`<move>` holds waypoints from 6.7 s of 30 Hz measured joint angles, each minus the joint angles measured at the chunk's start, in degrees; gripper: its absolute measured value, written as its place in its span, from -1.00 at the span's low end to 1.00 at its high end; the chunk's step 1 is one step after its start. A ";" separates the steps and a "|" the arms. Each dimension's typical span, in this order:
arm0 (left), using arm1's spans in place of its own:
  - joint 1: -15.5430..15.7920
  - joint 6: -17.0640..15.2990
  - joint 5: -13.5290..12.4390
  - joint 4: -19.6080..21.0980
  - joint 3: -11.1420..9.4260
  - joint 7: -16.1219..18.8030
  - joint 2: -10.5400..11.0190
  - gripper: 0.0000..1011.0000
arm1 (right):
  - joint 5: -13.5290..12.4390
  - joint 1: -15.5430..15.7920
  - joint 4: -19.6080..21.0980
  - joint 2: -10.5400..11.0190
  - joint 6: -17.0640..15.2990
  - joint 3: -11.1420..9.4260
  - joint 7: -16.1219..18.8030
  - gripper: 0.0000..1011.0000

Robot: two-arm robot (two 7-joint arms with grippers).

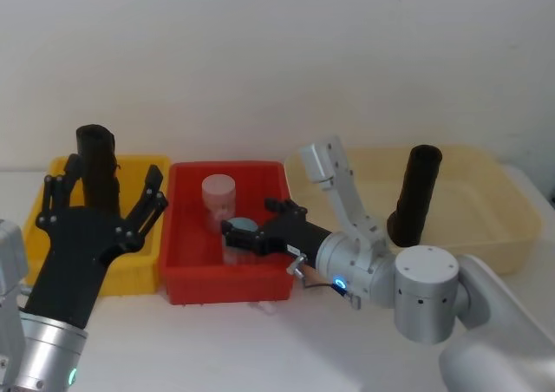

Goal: Pick up the garbage bag with the one hand and transfer it to the other hand.

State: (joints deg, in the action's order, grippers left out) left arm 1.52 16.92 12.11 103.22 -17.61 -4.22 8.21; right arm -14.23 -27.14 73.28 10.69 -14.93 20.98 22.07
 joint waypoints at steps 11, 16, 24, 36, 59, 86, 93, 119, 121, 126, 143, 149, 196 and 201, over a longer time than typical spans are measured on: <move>0.00 0.00 0.00 0.00 0.00 0.00 0.00 0.98 | -0.82 -0.35 -1.08 0.70 0.45 -0.29 0.05 0.98; 0.00 0.00 0.00 0.00 0.00 0.00 0.00 0.98 | -1.12 -0.36 -1.10 0.93 0.49 -0.28 0.07 0.98; 0.00 0.00 0.00 0.00 0.00 0.00 0.00 0.98 | -1.77 -0.35 -0.68 1.16 0.55 -0.24 0.06 0.98; 0.00 0.00 0.00 0.00 0.00 0.00 0.00 0.98 | -2.73 0.11 0.50 1.51 0.49 0.07 0.05 0.98; 0.00 0.00 0.00 0.00 0.01 0.00 0.00 0.98 | -3.20 0.10 -0.76 1.95 0.69 1.48 -0.38 0.98; 0.00 0.00 0.00 0.00 0.00 0.00 0.00 0.98 | -4.65 -0.28 -0.11 2.24 0.62 1.97 -1.48 0.98; 0.00 0.00 -0.01 0.00 0.00 0.00 0.00 0.98 | -5.24 -0.23 0.47 2.36 0.53 1.96 -1.70 0.98; 0.00 0.00 0.00 0.00 0.00 0.00 0.00 0.98 | -6.06 0.05 1.40 2.63 0.17 3.20 -2.20 0.98; 0.00 0.00 0.00 0.00 0.00 0.00 0.00 0.98 | -6.06 0.08 1.43 2.62 0.16 3.27 -2.22 0.98; 0.00 0.00 0.00 0.00 0.00 0.00 0.00 0.98 | -6.07 0.14 1.47 2.59 0.13 3.51 -2.27 0.98; 0.00 0.00 -0.01 0.00 0.00 0.00 0.00 0.98 | -5.44 -0.01 0.51 2.22 0.06 3.96 -2.24 0.98; 0.00 0.00 -0.01 0.00 0.00 0.00 0.00 0.98 | -5.17 -0.19 -0.10 1.98 0.10 4.04 -2.15 0.98; 0.01 0.00 0.00 0.00 0.00 0.00 0.00 0.98 | -4.38 -0.91 3.65 0.98 -0.30 0.50 -4.70 0.28; 0.00 0.00 0.00 0.00 0.00 0.00 0.00 0.98 | -4.81 -1.24 5.03 1.56 0.67 -1.24 -5.73 0.28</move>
State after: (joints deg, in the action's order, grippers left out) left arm 1.53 16.92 12.11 103.22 -17.60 -4.22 8.21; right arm -19.04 -28.38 78.31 12.24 -14.26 19.74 16.34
